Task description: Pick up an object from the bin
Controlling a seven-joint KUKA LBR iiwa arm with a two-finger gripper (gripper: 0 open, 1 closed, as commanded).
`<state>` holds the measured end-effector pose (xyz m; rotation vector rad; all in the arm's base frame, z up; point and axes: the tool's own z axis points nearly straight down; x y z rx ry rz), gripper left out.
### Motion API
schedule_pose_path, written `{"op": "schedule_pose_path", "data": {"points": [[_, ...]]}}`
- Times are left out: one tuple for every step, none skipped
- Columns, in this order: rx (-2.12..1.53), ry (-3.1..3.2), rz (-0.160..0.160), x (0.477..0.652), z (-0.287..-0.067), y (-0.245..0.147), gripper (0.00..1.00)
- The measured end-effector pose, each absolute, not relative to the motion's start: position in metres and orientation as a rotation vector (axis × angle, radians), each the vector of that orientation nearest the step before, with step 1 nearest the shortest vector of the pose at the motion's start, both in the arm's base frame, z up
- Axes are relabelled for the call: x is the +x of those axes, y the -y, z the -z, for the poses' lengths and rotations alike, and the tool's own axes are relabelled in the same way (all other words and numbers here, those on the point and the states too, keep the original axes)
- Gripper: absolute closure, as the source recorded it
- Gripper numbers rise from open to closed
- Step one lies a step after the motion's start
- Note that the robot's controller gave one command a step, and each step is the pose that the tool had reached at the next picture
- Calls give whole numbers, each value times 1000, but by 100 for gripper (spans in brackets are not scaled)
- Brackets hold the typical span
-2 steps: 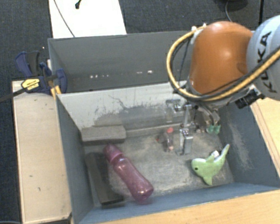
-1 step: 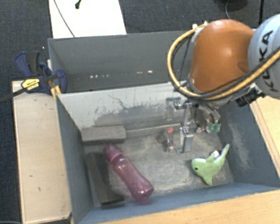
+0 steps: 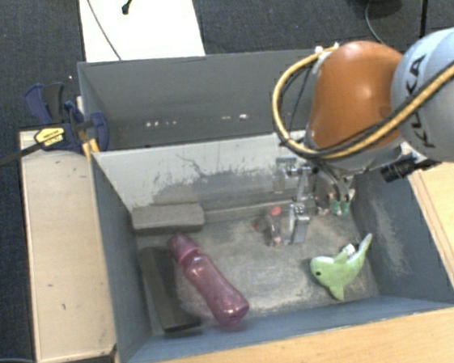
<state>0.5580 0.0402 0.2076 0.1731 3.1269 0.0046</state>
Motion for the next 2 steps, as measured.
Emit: {"op": "schedule_pose_path", "data": {"points": [[709, -3058, -4, 568, -167, -28, 0], [720, -3049, -7, 573, -134, -26, 0]]}}
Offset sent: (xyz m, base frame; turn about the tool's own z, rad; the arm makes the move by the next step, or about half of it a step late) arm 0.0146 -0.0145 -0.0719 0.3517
